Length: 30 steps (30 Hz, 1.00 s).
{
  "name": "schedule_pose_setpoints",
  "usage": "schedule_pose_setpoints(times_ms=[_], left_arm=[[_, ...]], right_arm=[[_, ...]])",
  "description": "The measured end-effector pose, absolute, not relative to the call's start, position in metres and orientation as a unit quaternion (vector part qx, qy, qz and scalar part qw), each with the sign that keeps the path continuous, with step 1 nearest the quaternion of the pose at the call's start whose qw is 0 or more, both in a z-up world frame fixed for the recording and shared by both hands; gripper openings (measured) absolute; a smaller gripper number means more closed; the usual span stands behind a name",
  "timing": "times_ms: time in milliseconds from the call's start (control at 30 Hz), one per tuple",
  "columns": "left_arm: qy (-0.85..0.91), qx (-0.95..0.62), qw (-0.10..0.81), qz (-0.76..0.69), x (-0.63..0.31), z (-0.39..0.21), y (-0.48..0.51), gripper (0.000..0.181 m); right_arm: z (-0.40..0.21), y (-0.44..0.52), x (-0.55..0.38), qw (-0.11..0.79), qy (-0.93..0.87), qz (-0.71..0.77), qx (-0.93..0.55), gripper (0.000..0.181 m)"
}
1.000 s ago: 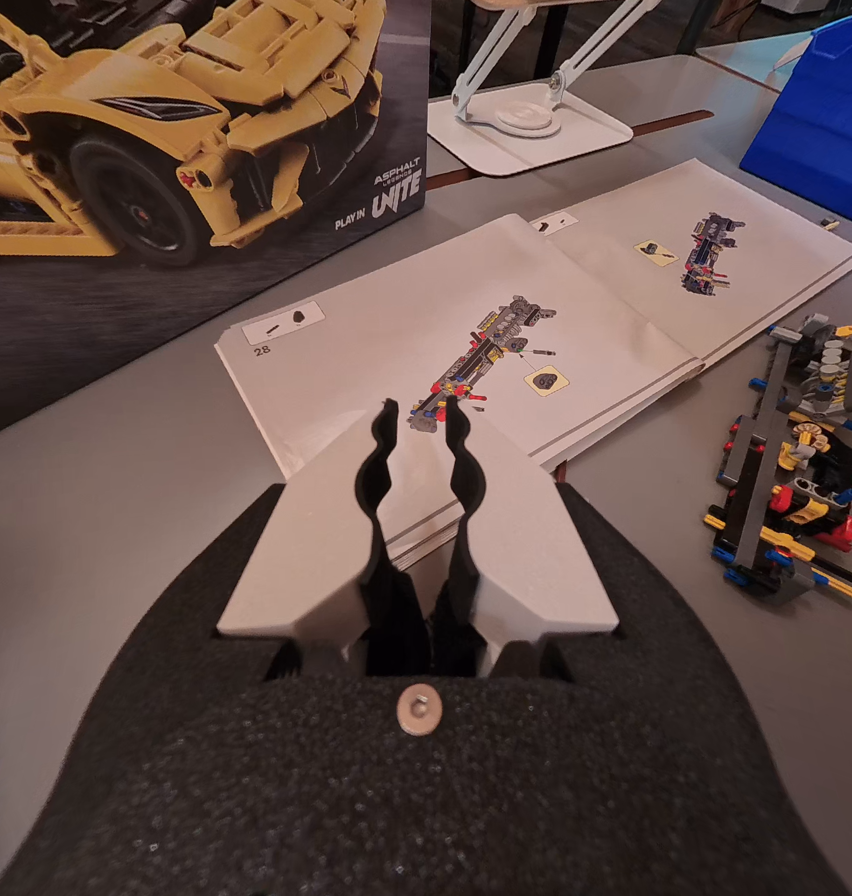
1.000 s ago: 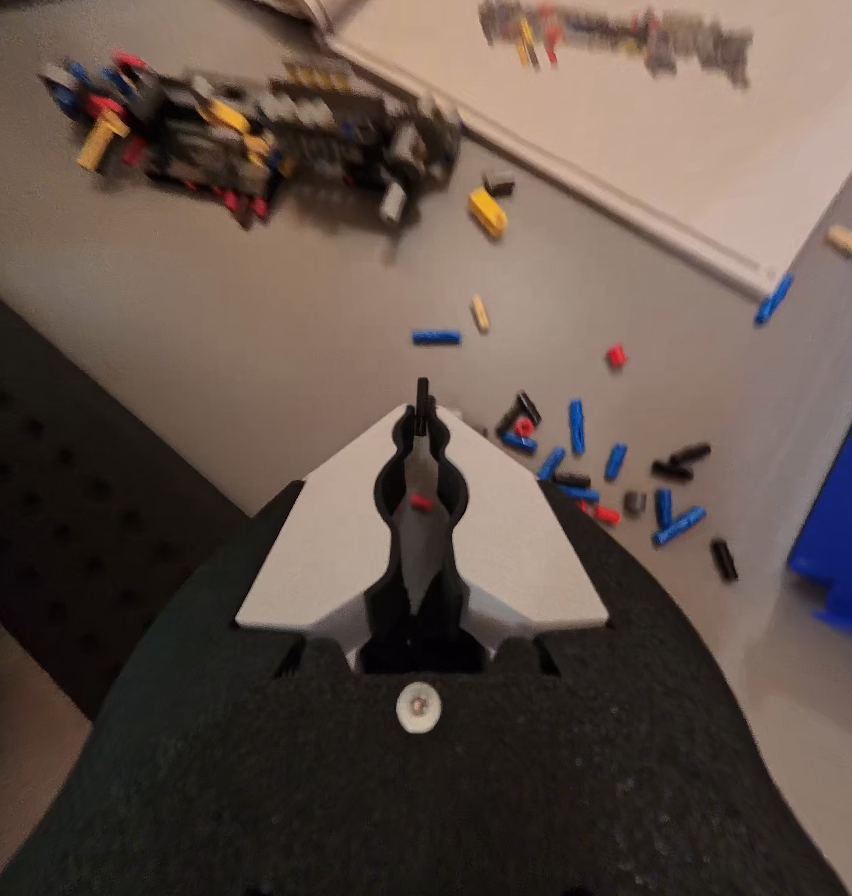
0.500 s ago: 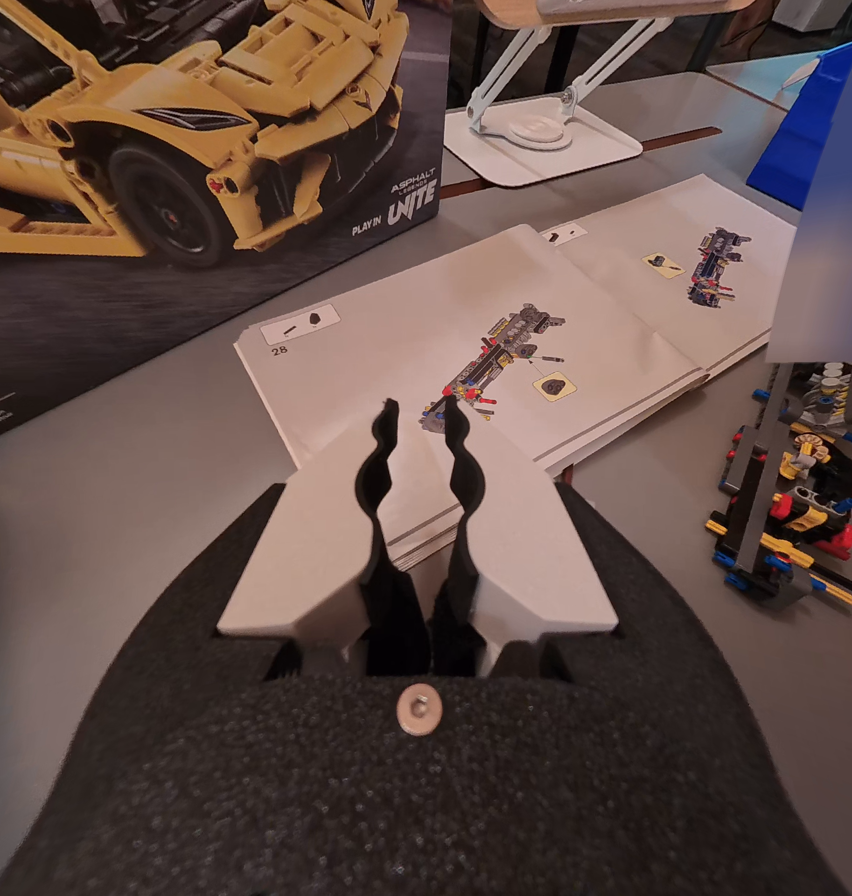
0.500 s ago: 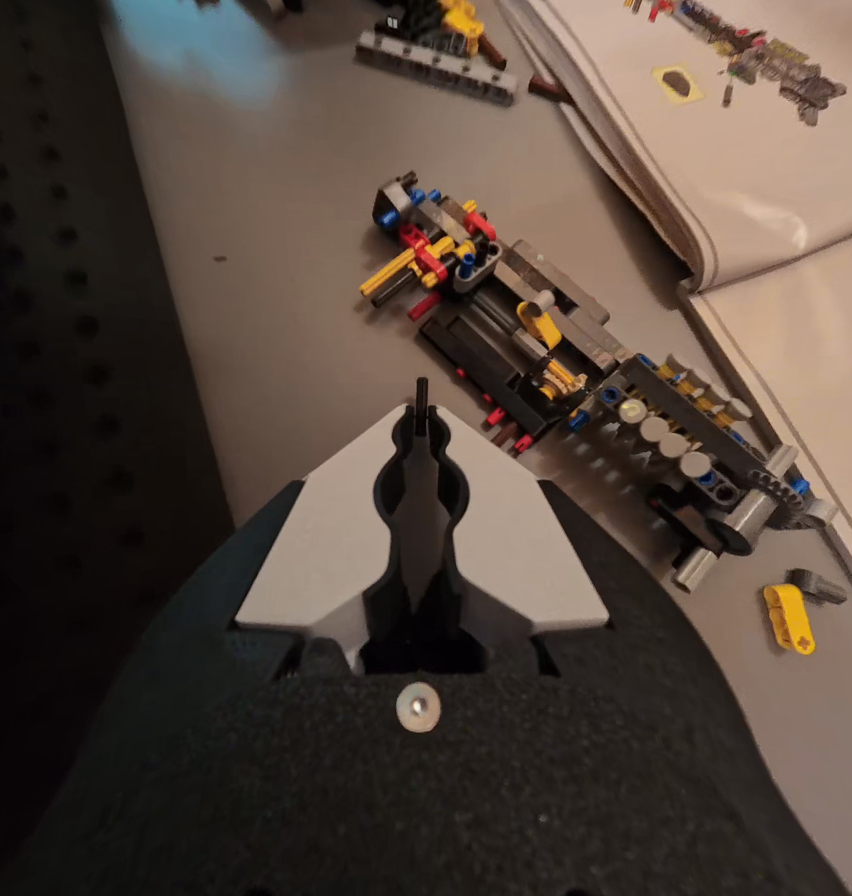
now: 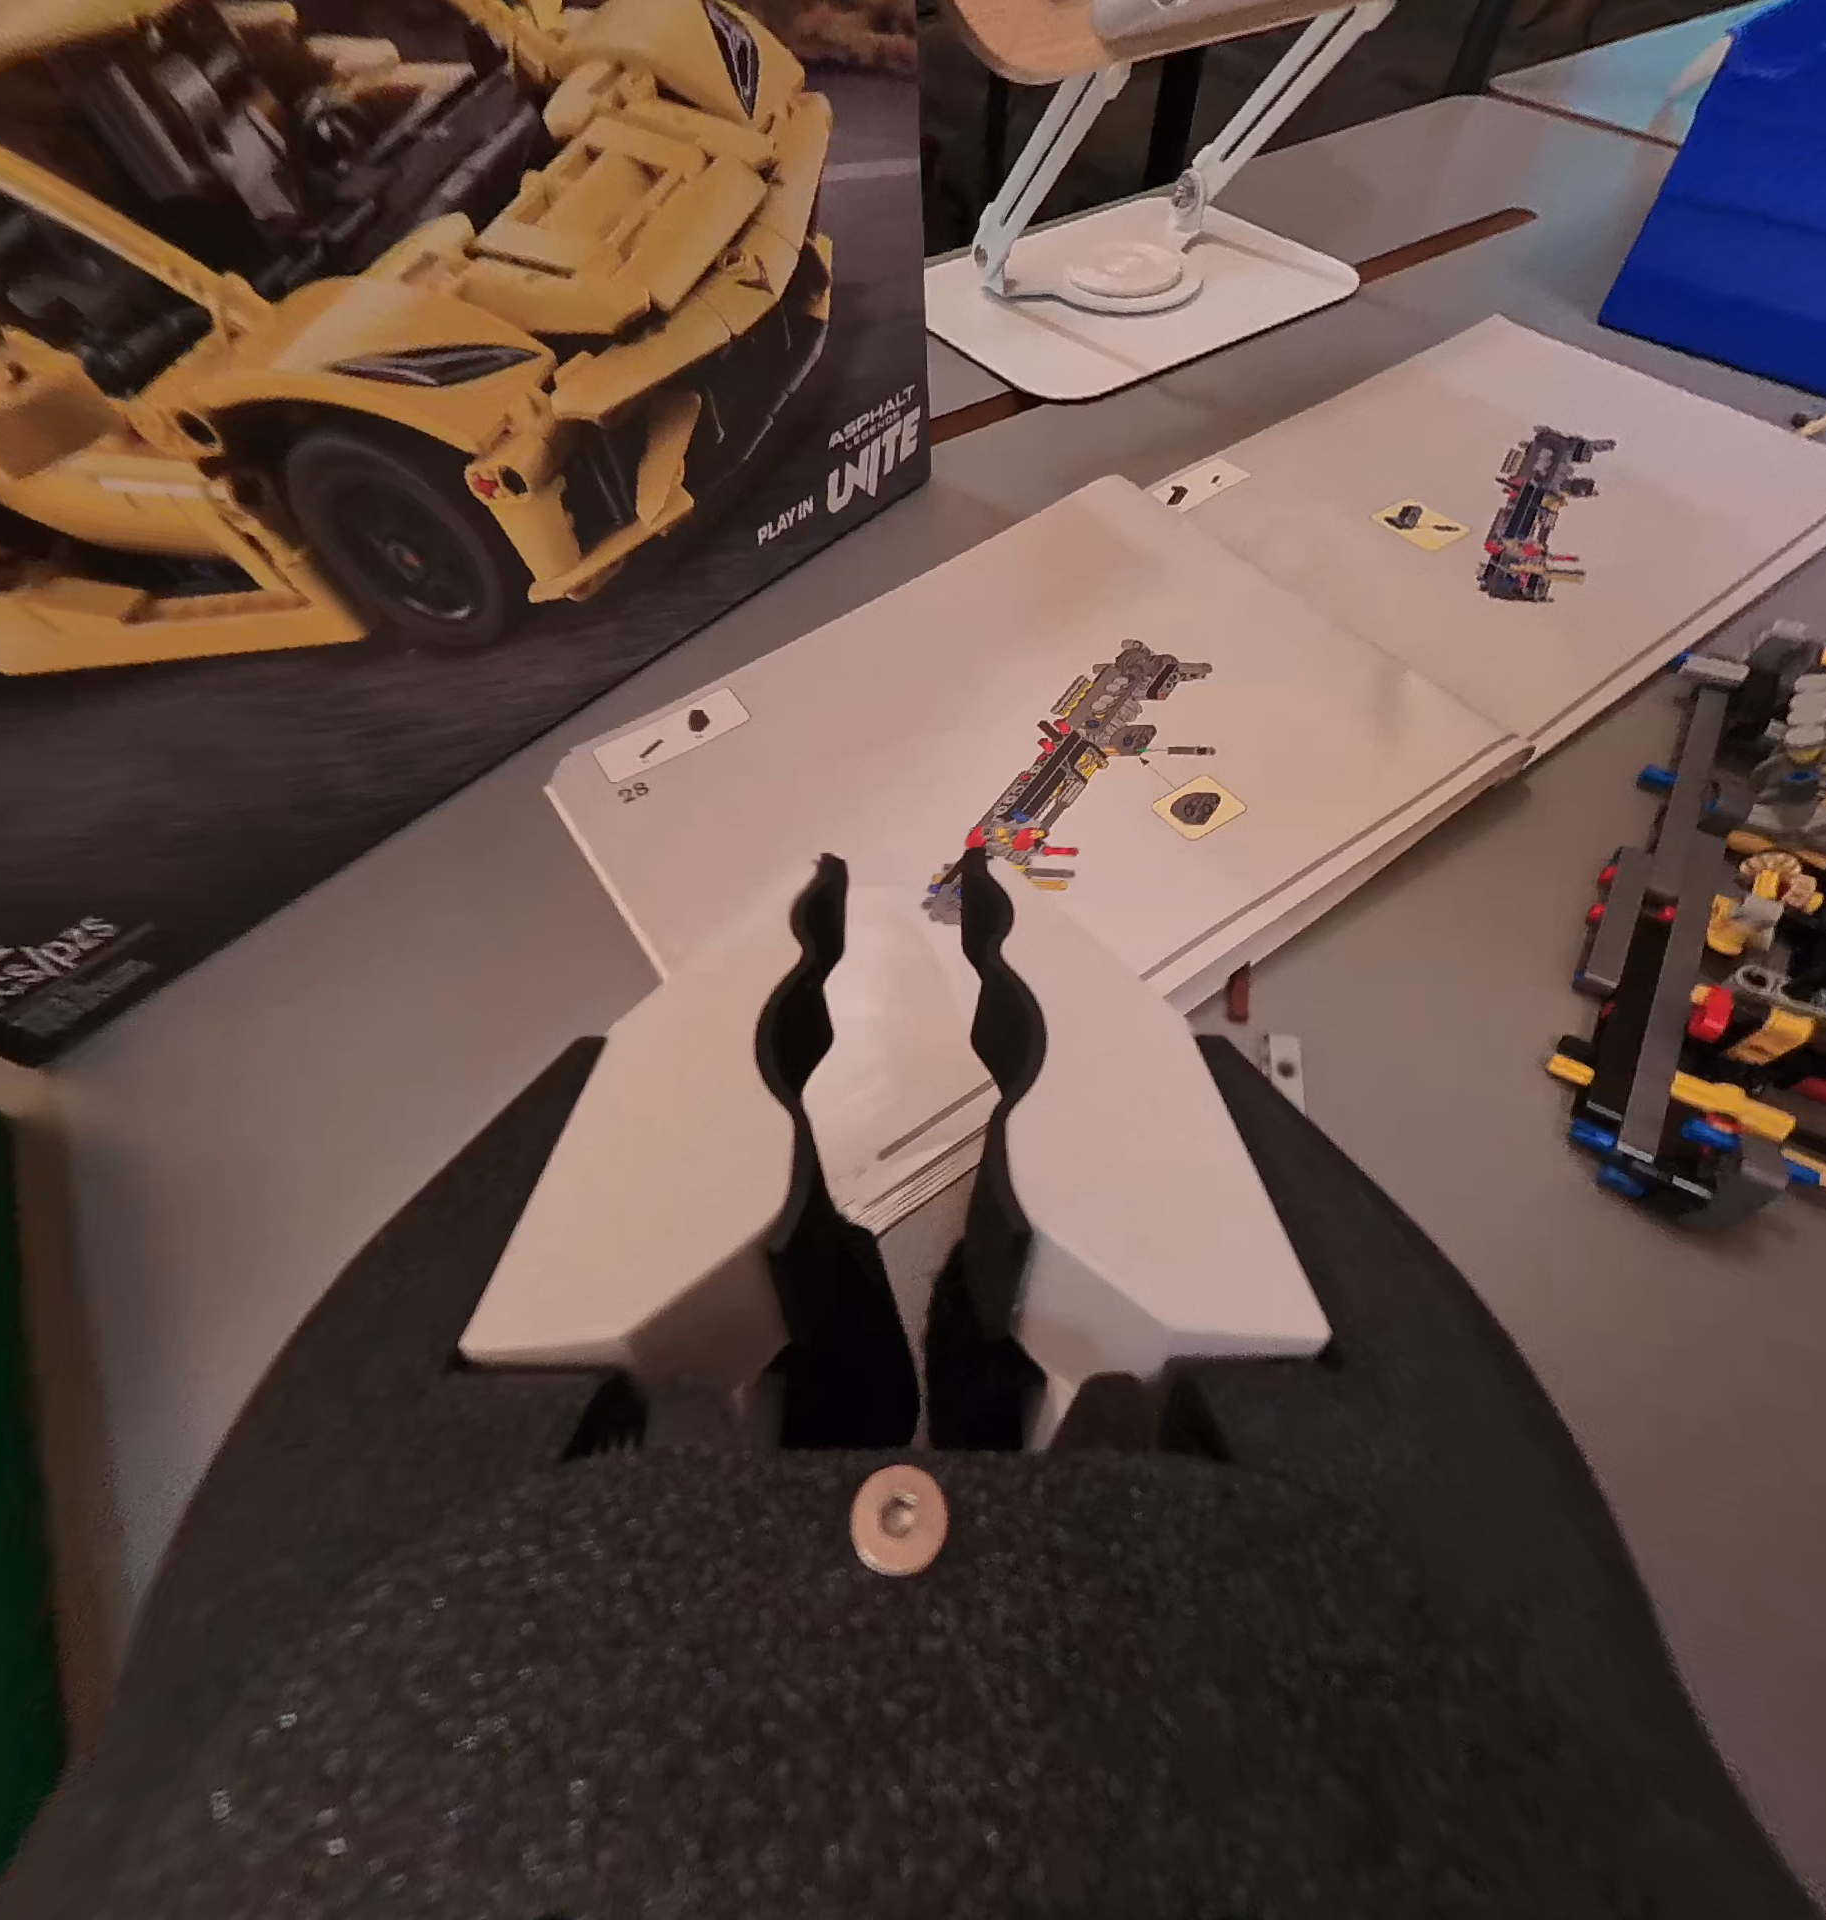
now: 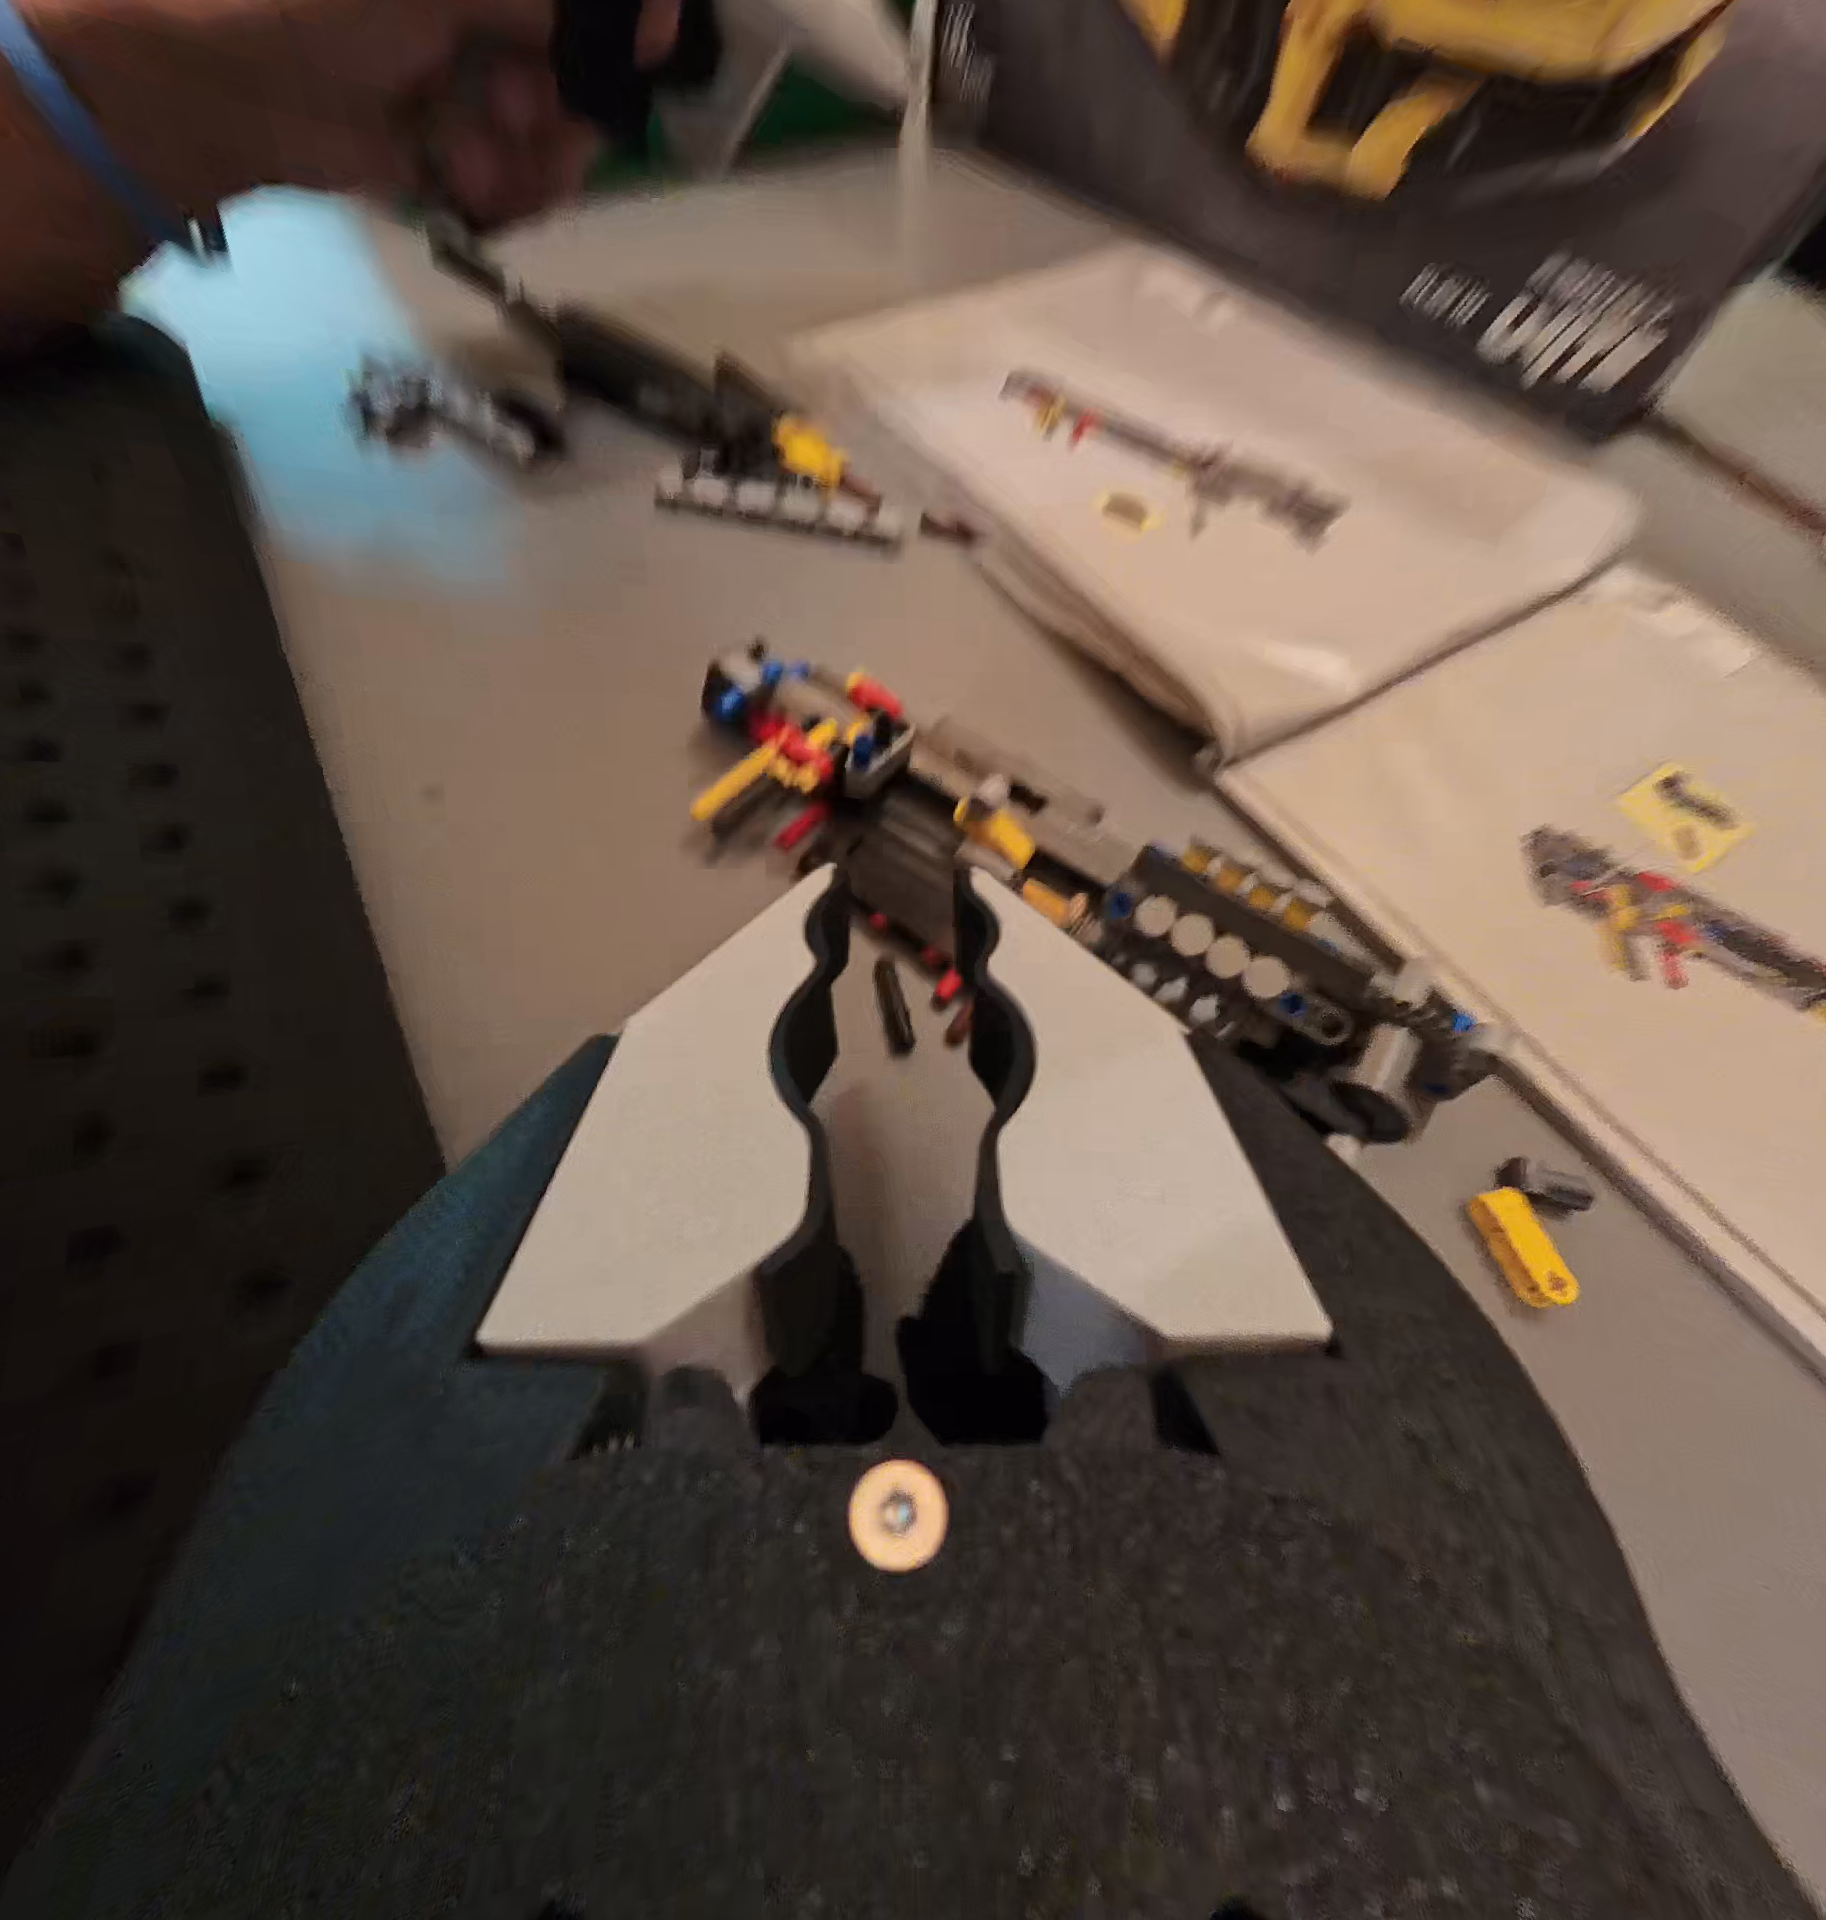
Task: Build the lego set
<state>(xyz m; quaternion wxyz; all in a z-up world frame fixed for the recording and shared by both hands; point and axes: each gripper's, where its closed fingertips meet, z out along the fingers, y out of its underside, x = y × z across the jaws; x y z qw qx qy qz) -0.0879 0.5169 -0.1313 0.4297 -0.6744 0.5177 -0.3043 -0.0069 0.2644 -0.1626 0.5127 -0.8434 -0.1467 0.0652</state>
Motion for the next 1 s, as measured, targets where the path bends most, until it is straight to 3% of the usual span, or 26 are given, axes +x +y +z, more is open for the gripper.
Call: schedule_pose_setpoints(times_ms=[67,167,400,1000], left_arm=[[0.525,-0.682,0.400,-0.315,-0.096,-0.134,0.508,0.024],[0.591,-0.676,0.285,-0.335,-0.101,-0.156,0.457,0.028],[0.582,-0.734,0.238,-0.258,-0.099,-0.193,0.431,0.020],[0.602,-0.735,0.246,-0.192,-0.102,-0.209,0.430,0.018]], right_arm=[[-0.147,0.265,-0.003,0.561,-0.131,0.060,-0.815,0.018],[-0.134,0.261,0.005,0.592,-0.128,0.023,-0.795,0.012],[-0.136,0.255,-0.001,0.590,-0.147,-0.007,-0.794,0.010],[-0.147,0.251,-0.001,0.570,-0.144,0.003,-0.809,0.005]])
